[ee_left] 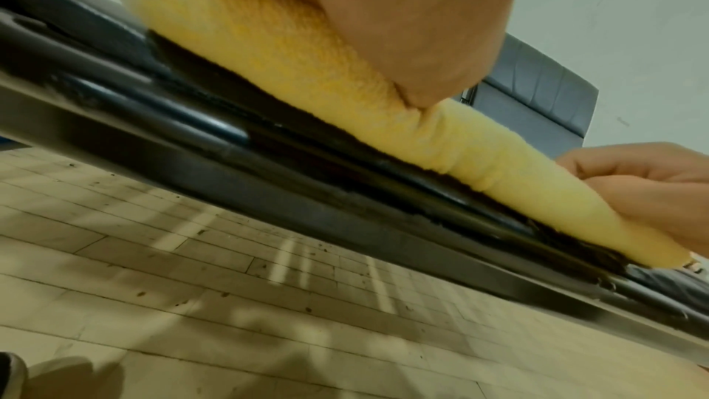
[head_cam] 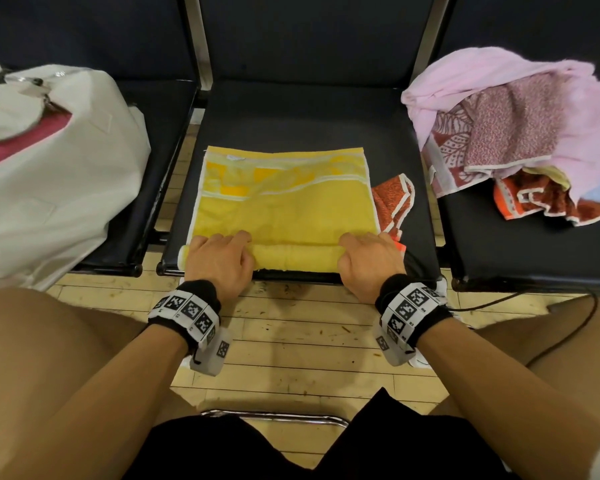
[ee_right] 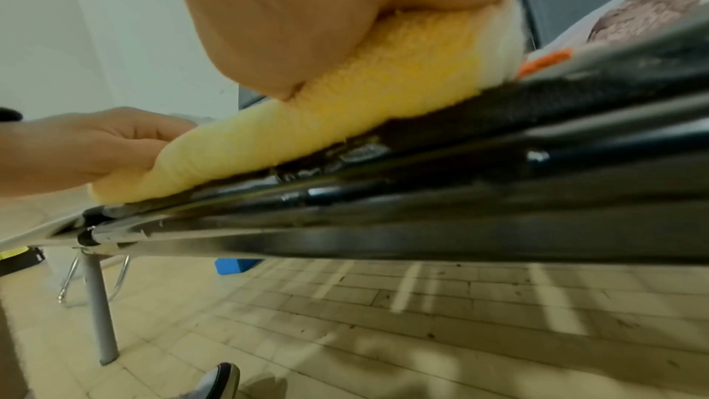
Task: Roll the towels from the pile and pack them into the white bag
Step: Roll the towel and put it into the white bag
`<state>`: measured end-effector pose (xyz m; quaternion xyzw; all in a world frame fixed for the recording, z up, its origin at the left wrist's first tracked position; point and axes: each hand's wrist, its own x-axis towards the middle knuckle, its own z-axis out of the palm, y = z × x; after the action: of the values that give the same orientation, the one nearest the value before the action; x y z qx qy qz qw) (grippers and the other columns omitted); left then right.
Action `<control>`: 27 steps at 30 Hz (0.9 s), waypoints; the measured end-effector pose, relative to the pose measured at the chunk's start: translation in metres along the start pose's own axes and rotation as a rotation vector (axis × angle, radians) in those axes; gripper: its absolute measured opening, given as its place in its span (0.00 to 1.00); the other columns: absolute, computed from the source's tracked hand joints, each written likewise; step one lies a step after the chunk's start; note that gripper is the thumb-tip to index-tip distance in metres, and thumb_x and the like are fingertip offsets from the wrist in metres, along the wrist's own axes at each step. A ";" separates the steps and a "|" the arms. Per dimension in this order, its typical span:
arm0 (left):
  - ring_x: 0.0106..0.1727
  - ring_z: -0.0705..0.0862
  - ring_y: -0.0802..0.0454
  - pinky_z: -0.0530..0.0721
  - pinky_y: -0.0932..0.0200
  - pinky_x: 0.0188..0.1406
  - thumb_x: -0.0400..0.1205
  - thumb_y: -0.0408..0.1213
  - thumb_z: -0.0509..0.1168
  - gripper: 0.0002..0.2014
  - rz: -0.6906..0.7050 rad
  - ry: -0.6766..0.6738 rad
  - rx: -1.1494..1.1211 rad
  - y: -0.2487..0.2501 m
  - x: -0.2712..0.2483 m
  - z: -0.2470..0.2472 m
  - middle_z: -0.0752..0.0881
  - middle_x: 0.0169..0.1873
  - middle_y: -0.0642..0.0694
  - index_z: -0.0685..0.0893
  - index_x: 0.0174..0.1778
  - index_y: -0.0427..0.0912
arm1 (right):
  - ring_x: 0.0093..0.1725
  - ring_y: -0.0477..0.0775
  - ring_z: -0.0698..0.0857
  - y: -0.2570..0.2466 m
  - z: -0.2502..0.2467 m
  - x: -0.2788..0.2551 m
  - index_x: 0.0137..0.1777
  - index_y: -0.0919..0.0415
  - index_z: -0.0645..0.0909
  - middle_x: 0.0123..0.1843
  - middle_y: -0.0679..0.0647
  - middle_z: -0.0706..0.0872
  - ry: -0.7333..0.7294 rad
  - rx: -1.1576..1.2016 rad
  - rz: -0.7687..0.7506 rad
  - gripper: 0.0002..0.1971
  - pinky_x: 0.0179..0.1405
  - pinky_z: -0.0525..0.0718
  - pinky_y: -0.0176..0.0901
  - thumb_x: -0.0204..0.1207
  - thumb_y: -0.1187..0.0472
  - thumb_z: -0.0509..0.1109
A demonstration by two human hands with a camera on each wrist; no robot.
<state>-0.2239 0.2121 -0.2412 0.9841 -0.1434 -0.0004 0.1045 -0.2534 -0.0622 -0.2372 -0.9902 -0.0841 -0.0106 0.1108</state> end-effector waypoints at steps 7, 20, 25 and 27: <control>0.49 0.79 0.41 0.66 0.46 0.52 0.76 0.31 0.69 0.10 0.071 0.236 0.031 0.002 -0.001 0.007 0.85 0.48 0.45 0.88 0.52 0.45 | 0.45 0.61 0.81 0.002 0.016 0.003 0.49 0.60 0.85 0.48 0.55 0.86 0.304 -0.012 -0.185 0.14 0.45 0.71 0.50 0.64 0.74 0.73; 0.58 0.81 0.41 0.81 0.45 0.62 0.80 0.52 0.59 0.23 0.131 0.033 -0.045 -0.002 -0.011 0.003 0.87 0.55 0.44 0.84 0.62 0.40 | 0.51 0.61 0.82 0.003 0.021 -0.007 0.57 0.61 0.86 0.52 0.56 0.88 0.228 -0.011 -0.179 0.14 0.54 0.78 0.54 0.74 0.62 0.65; 0.52 0.81 0.40 0.77 0.43 0.56 0.82 0.44 0.50 0.22 0.094 0.087 -0.065 0.001 -0.008 -0.001 0.88 0.49 0.43 0.85 0.60 0.40 | 0.44 0.62 0.84 -0.002 0.007 0.001 0.57 0.62 0.85 0.44 0.56 0.88 0.125 -0.031 -0.122 0.19 0.51 0.73 0.51 0.73 0.60 0.56; 0.50 0.82 0.39 0.75 0.44 0.54 0.82 0.44 0.48 0.22 0.079 0.076 -0.019 0.004 -0.009 0.000 0.88 0.46 0.44 0.85 0.59 0.41 | 0.42 0.62 0.84 -0.005 0.003 0.000 0.58 0.61 0.83 0.42 0.56 0.88 0.080 -0.008 -0.099 0.18 0.48 0.75 0.52 0.75 0.62 0.56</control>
<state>-0.2334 0.2108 -0.2403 0.9759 -0.1781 0.0399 0.1193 -0.2545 -0.0566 -0.2388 -0.9841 -0.1283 -0.0562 0.1095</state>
